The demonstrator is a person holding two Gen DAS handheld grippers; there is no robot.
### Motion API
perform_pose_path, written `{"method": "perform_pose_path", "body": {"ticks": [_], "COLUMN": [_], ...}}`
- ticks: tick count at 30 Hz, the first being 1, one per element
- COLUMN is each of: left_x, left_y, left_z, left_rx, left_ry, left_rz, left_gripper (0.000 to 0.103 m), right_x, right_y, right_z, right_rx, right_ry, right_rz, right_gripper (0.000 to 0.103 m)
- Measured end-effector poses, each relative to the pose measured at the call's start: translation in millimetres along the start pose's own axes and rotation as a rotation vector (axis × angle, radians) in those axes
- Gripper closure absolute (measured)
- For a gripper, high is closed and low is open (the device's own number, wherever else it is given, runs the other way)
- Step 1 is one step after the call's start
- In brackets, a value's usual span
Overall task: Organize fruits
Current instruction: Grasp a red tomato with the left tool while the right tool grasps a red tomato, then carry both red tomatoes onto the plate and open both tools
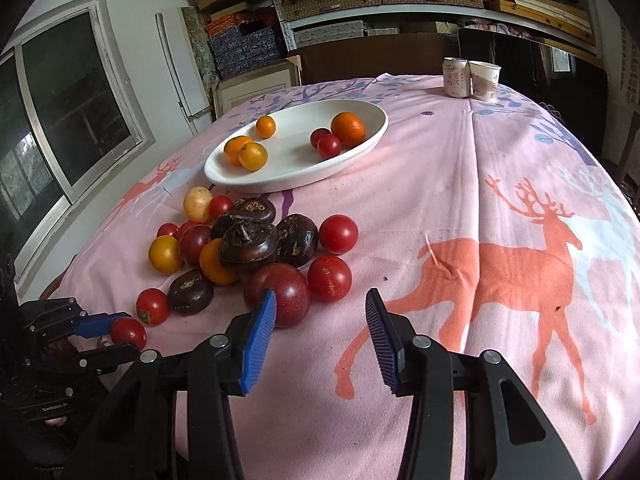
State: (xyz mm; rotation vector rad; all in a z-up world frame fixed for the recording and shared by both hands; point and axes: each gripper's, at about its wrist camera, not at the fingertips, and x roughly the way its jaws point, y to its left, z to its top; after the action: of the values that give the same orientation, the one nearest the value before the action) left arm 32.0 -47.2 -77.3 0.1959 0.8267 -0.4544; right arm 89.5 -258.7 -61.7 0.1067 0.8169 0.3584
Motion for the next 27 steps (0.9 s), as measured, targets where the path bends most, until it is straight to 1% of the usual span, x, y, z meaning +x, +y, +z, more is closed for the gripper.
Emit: {"method": "perform_pose_path", "body": {"ticks": [6, 7, 9, 10, 11, 13, 15, 17, 18, 20, 21, 23, 27], "left_x": [3, 6, 8, 8, 7, 4, 1, -4, -7, -15, -18, -23, -30], "left_y": [-2, 0, 7, 9, 9, 8, 11, 15, 17, 20, 21, 25, 33], "left_z": [1, 0, -1, 0, 0, 0, 1, 2, 2, 4, 4, 7, 17], "left_rx": [-0.008, -0.021, -0.06, -0.067, -0.067, -0.059, -0.069, -0.082, -0.089, -0.094, -0.094, -0.102, -0.115], "left_ry": [-0.006, 0.008, 0.007, 0.005, -0.002, -0.009, -0.016, -0.027, -0.037, -0.061, -0.07, -0.088, -0.123], "left_rz": [0.002, 0.0, -0.015, -0.02, -0.016, 0.008, 0.002, -0.001, -0.005, -0.002, 0.001, 0.003, 0.017], "left_gripper": [0.073, 0.071, 0.066, 0.066, 0.074, 0.074, 0.074, 0.074, 0.074, 0.074, 0.074, 0.074, 0.074], "right_x": [-1, -2, -1, 0, 3, 8, 14, 23, 23, 22, 20, 12, -10], "right_y": [15, 19, 27, 29, 32, 37, 43, 43, 44, 46, 45, 39, 34], "right_z": [0, -1, -2, -2, -1, 0, 1, 1, 0, -2, -3, -2, 10], "right_rx": [-0.041, -0.061, -0.091, -0.101, -0.108, -0.119, -0.151, -0.155, -0.169, -0.194, -0.178, -0.133, -0.101], "right_ry": [-0.002, -0.003, 0.0, 0.001, 0.005, 0.017, 0.011, 0.036, 0.027, 0.022, 0.017, 0.001, -0.054], "right_rz": [0.019, 0.019, 0.022, 0.021, 0.015, 0.014, -0.033, -0.058, -0.074, -0.089, -0.082, -0.03, 0.04], "right_gripper": [0.056, 0.056, 0.056, 0.056, 0.056, 0.055, 0.055, 0.059, 0.062, 0.063, 0.063, 0.063, 0.063]}}
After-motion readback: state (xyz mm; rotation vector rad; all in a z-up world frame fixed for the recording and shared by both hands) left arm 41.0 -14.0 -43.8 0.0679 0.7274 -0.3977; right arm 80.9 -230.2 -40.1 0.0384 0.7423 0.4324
